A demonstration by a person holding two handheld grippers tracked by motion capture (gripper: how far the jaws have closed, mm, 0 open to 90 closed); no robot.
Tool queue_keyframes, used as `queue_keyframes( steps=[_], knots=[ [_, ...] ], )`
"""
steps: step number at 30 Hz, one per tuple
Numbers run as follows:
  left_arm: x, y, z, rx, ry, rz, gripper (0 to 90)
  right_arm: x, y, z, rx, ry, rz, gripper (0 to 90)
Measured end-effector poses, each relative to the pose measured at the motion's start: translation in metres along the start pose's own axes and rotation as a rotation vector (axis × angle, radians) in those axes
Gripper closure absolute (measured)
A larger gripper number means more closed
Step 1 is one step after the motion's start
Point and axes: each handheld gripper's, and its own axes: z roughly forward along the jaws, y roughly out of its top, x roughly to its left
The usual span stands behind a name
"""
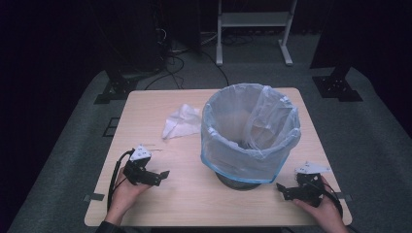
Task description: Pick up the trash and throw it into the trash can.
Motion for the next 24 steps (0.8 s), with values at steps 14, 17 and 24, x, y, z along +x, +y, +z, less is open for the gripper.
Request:
queue_keyframes(
  steps=[14, 17, 24],
  knots=[
    [0.014, 0.024, 0.001, -0.038, 0.002, -0.007, 0.0, 0.000, 0.000, 0.000, 0.002, 0.001, 0.004, 0.9],
    [0.017, 0.028, 0.002, -0.053, 0.003, -0.011, 0.0, 0.000, 0.000, 0.000, 0.002, 0.000, 0.002, 0.9],
    [0.021, 0.038, 0.004, -0.057, -0.005, -0.013, 0.0, 0.000, 0.000, 0.000, 0.001, 0.001, 0.003, 0.9]
  ],
)
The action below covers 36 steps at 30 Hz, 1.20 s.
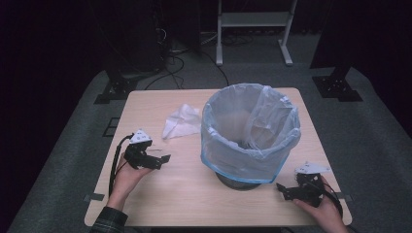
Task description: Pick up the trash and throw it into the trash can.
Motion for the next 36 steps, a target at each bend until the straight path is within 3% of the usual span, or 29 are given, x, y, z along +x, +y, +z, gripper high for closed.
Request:
queue_keyframes(
  steps=[3, 5, 22, 29, 36],
  knots=[
    [0.001, 0.002, 0.002, -0.018, -0.001, -0.009, 0.0, 0.000, 0.000, 0.000, 0.000, 0.000, 0.000, 0.9],
    [0.003, 0.005, 0.004, 0.004, 0.000, -0.001, 0.0, 0.000, 0.000, 0.000, 0.000, 0.000, 0.000, 0.9],
    [0.012, 0.035, 0.017, -0.014, -0.010, 0.002, 0.0, 0.000, 0.000, 0.000, 0.000, 0.000, 0.000, 0.9],
    [0.021, 0.054, 0.019, -0.030, -0.001, 0.001, 0.0, 0.000, 0.000, 0.000, 0.000, 0.000, 0.000, 0.9],
    [0.030, 0.062, 0.029, -0.036, 0.001, -0.009, 0.0, 0.000, 0.000, 0.000, 0.000, 0.000, 0.000, 0.9]
  ],
)
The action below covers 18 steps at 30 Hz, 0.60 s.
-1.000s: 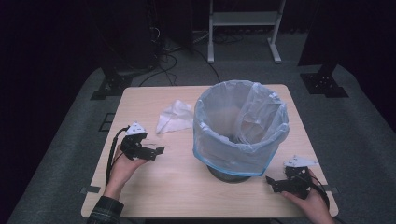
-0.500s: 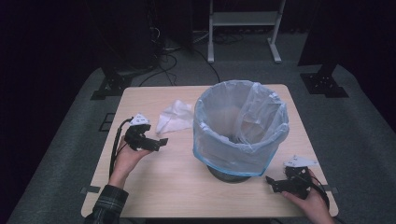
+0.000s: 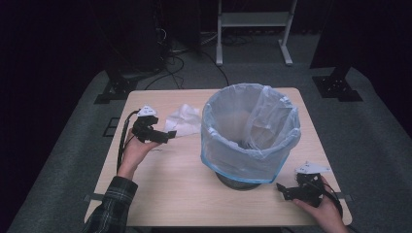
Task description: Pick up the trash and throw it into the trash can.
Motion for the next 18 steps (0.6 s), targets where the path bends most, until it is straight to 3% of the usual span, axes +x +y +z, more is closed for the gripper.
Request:
queue_keyframes(
  steps=[18],
  knots=[
    [0.030, 0.023, 0.052, -0.003, 0.007, -0.023, 0.0, 0.000, 0.000, 0.000, 0.000, 0.000, 0.000, 0.9]
  ],
)
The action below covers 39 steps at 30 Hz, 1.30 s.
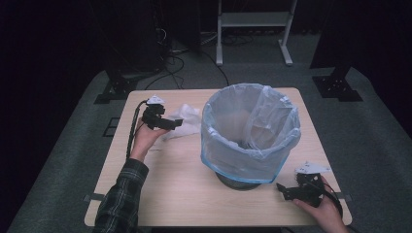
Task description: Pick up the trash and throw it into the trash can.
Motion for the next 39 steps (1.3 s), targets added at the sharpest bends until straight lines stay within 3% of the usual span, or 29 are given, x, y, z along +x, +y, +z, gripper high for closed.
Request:
queue_keyframes(
  steps=[5, 12, 16, 25, 39],
  knots=[
    [0.014, 0.002, 0.017, -0.014, 0.022, -0.009, 0.0, 0.000, 0.000, 0.000, 0.000, 0.000, 0.000, 0.9],
    [0.026, -0.002, 0.040, 0.002, 0.026, -0.019, 0.0, 0.000, 0.000, 0.000, 0.000, 0.000, 0.000, 0.9],
    [0.027, -0.005, 0.049, 0.000, 0.032, -0.029, 0.0, 0.000, 0.000, 0.000, 0.000, 0.000, 0.000, 0.9],
    [0.028, -0.017, 0.077, 0.066, 0.045, -0.033, 0.0, 0.000, 0.000, 0.000, 0.000, 0.000, 0.000, 0.9],
    [0.020, -0.024, 0.092, 0.126, 0.057, -0.014, 0.0, 0.000, 0.000, 0.000, 0.000, 0.000, 0.000, 0.9]
  ],
)
